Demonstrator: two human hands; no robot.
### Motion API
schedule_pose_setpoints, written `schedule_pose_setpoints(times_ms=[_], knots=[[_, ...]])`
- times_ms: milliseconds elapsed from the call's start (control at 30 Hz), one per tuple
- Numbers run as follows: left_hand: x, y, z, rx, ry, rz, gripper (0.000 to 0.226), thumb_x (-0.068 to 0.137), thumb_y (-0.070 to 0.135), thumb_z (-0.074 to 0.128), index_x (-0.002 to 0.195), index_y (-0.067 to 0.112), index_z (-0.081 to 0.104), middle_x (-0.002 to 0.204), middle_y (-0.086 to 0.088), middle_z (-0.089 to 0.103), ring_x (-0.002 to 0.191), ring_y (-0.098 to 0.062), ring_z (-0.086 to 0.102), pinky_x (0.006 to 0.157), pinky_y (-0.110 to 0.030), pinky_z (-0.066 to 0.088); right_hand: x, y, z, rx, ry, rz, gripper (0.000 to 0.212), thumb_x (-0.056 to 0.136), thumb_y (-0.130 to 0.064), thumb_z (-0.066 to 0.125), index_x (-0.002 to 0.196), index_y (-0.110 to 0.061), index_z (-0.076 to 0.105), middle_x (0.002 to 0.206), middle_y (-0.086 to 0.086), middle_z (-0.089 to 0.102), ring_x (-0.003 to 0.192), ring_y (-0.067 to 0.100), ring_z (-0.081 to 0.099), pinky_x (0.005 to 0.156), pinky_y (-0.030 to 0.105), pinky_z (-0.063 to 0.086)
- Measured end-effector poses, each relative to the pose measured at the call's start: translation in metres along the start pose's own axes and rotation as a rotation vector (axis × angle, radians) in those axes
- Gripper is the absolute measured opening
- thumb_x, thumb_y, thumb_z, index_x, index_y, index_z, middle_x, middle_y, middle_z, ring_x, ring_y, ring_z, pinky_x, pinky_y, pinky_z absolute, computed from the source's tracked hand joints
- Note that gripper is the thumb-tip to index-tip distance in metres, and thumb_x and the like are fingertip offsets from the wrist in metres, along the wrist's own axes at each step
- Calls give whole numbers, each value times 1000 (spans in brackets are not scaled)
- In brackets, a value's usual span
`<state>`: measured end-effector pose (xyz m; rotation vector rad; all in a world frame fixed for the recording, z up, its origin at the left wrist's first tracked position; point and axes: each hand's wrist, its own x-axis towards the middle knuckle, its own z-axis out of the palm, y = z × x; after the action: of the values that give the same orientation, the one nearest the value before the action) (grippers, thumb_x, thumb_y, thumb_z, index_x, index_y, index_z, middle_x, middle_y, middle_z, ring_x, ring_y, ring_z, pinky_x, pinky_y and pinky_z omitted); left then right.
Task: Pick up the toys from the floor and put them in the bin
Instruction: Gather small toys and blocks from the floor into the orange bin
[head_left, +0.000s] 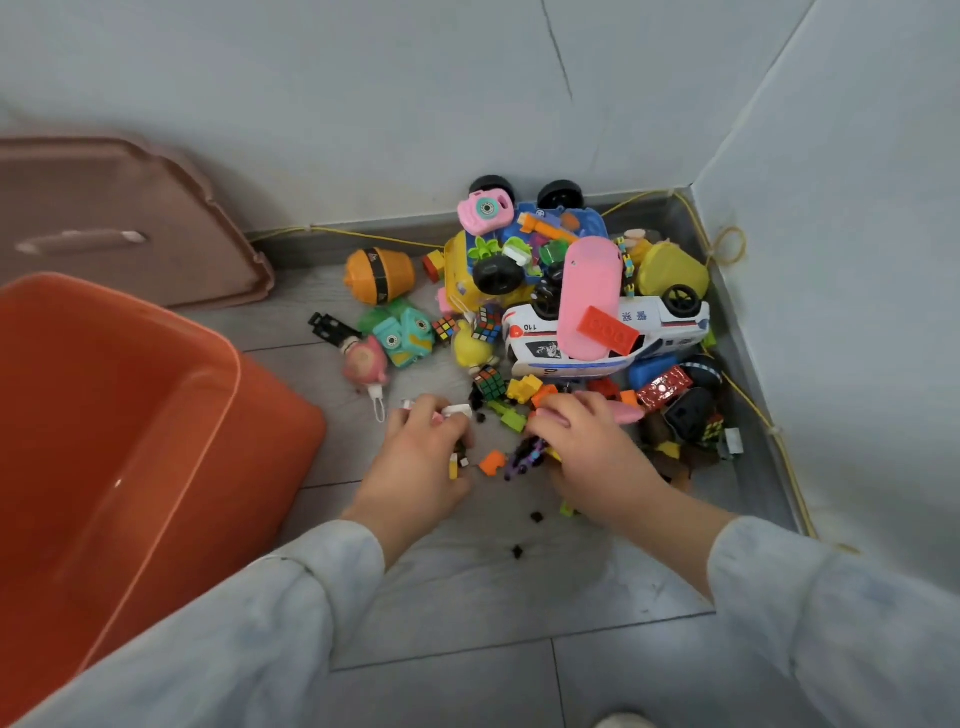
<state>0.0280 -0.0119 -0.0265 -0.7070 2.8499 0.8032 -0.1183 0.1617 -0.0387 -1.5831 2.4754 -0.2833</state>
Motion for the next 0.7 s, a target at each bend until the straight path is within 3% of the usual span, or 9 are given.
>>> schedule_pose_setpoints(times_ms=[133,267,333,500,600,700], knots=[[-10,4,-31,59,29,20,33,76,25,74,105,27,59,132,0,39,111,-29,37,97,-38,41,1,-10,-33,20,27,-67,47,61,-6,76,106,-15,65,120,12,60,99,39,53,85,52,51],[-3,15,-69,107,144,86,31,75,28,75,102,26,60,128,-4,43,112,-36,40,98,-47,41,9,-21,-75,141,113,14,44,71,-9,76,112,-20,63,127,5,55,115,35,48,95,49,45],[1,22,-87,81,194,75,32,73,26,76,100,27,60,128,-1,42,109,-34,40,96,-44,43,13,-26,-90,171,163,28,45,71,-9,76,112,-22,64,127,3,55,114,34,49,94,47,46],[2,20,-120,24,373,118,36,63,17,78,94,25,62,120,-5,50,95,-35,49,91,-40,41,27,-55,-126,172,272,-63,45,72,-14,80,114,-23,65,128,3,55,114,32,51,91,32,36],[-5,5,-141,24,473,98,37,64,21,81,96,26,63,120,-5,51,103,-35,53,92,-31,32,47,-84,-142,182,299,-182,43,75,-14,78,115,-20,65,129,6,55,116,33,51,97,38,43],[-21,-16,-169,-14,569,42,38,65,18,83,98,21,65,119,-7,52,101,-34,54,94,-37,40,72,-118,-148,161,304,-318,46,70,-11,81,112,-18,65,127,11,56,111,37,53,95,45,44]])
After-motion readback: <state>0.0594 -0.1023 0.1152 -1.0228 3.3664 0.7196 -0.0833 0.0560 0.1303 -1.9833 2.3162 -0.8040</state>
